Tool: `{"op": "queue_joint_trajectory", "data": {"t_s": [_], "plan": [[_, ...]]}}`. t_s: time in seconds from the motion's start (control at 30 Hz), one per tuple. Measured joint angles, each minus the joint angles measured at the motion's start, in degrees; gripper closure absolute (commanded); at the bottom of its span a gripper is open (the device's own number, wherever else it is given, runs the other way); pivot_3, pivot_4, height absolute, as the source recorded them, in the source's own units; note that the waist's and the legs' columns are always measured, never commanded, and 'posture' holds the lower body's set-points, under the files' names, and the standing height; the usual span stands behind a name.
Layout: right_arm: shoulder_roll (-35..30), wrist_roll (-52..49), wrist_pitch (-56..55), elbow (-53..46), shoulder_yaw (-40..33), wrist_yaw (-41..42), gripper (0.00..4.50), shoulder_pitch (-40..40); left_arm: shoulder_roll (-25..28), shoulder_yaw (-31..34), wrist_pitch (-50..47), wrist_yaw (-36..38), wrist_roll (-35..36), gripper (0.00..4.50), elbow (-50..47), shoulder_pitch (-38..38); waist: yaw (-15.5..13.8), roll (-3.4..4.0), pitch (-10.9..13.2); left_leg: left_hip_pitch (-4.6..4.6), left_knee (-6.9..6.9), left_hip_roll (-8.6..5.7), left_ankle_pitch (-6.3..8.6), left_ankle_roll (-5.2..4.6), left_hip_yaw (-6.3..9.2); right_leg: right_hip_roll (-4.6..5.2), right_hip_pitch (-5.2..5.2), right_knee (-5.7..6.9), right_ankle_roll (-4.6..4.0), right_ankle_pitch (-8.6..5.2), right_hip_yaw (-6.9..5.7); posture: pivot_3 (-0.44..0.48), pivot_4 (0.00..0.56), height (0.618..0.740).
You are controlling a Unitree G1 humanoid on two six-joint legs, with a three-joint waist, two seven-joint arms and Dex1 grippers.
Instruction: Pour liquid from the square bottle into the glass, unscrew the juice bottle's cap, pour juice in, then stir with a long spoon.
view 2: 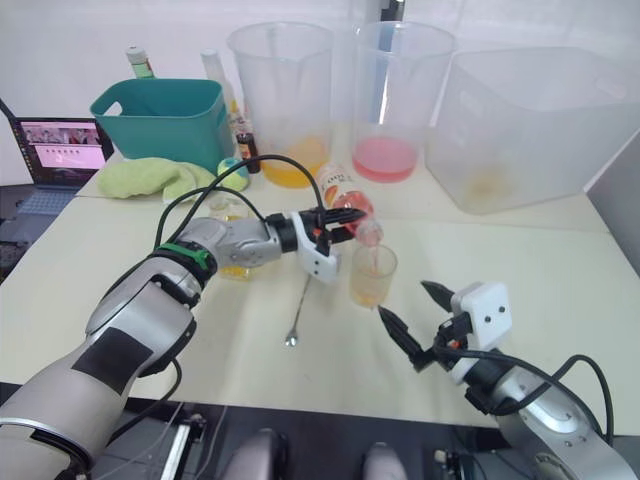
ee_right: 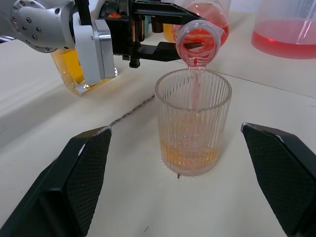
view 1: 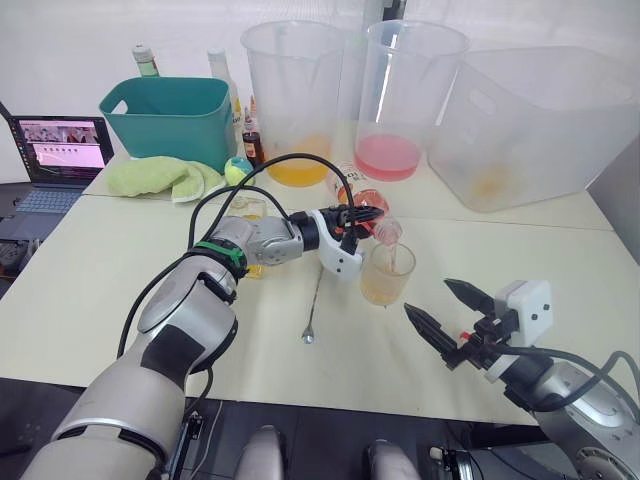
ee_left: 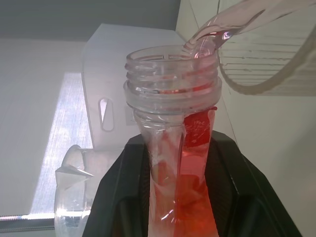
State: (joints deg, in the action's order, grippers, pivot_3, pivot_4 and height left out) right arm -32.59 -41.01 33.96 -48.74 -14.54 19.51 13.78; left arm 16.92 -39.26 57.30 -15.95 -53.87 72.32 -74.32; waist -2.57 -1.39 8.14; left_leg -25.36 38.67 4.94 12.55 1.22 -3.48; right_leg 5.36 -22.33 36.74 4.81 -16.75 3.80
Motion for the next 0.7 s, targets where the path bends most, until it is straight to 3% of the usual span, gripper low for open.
{"op": "queue_joint_trajectory", "data": {"t_s": [0.3,0.7], "plan": [[-0.1,-0.3,0.0,0.0,0.0,-0.3,0.05,-0.4,-0.1,0.0,0.0,0.2,0.5,3.27,0.8,-0.1,0.0,0.00,0.0,0.00,0.02,0.00,0.00,0.00,0.00,0.00,0.00,0.03,0.00,0.00,0.00,0.000,0.150,0.730],[-0.3,-0.3,0.0,0.7,0.0,-0.2,0.05,-1.5,-2.4,9.8,2.7,19.9,16.7,3.27,2.2,0.6,0.1,0.01,0.0,0.01,0.05,0.00,-0.01,0.01,0.00,0.00,0.00,0.08,0.00,0.00,0.00,0.000,0.150,0.730]]}}
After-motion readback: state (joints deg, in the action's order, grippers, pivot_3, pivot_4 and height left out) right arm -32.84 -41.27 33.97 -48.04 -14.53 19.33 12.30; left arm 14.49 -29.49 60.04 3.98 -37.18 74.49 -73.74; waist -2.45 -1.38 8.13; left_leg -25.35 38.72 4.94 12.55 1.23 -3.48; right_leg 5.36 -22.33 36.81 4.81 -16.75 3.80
